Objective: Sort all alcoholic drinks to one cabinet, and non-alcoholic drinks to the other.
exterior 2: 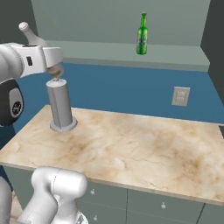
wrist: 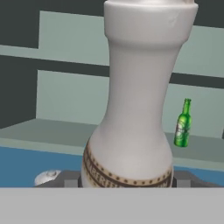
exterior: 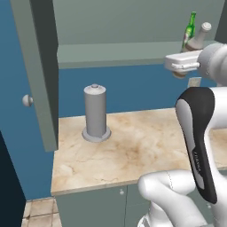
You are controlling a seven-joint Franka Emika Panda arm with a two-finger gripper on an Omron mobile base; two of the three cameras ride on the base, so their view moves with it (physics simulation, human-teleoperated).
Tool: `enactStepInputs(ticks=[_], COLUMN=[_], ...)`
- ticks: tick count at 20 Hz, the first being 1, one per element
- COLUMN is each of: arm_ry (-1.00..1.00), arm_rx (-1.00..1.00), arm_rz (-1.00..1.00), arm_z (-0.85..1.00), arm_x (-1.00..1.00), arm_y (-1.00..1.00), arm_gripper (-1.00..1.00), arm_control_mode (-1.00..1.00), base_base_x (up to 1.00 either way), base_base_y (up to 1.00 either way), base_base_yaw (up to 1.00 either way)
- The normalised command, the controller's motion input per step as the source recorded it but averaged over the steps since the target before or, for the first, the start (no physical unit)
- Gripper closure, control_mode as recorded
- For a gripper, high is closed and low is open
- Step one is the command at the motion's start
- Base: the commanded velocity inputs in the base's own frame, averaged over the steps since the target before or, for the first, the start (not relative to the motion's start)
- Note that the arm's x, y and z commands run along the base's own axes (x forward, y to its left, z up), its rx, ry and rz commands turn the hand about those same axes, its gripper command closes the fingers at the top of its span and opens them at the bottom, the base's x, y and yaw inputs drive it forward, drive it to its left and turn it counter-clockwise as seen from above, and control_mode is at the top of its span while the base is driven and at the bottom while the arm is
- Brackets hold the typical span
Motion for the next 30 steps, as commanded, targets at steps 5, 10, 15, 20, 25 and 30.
enactStepInputs(ticks=[5, 10, 15, 20, 25, 30], arm_ry=[0.0, 0.0, 0.0, 0.0, 0.0, 0.0], arm_rx=[0.0, 0.0, 0.0, 0.0, 0.0, 0.0], arm_rz=[0.0, 0.0, 0.0, 0.0, 0.0, 0.0], arm_z=[0.06, 0.03, 0.0, 0.0, 0.01, 0.02], arm_x=[0.23, 0.23, 0.26, 0.25, 0.28, 0.3], arm_y=[0.0, 0.0, 0.0, 0.0, 0.0, 0.0], arm_gripper=[1.0, 1.0, 1.0, 1.0, 1.0, 1.0], arm_control_mode=[-1.0, -1.0, -1.0, -1.0, -1.0, -1.0], base_base_x=[0.0, 0.0, 0.0, 0.0, 0.0, 0.0], base_base_y=[0.0, 0.0, 0.0, 0.0, 0.0, 0.0], base_base_yaw=[0.0, 0.0, 0.0, 0.0, 0.0, 0.0])
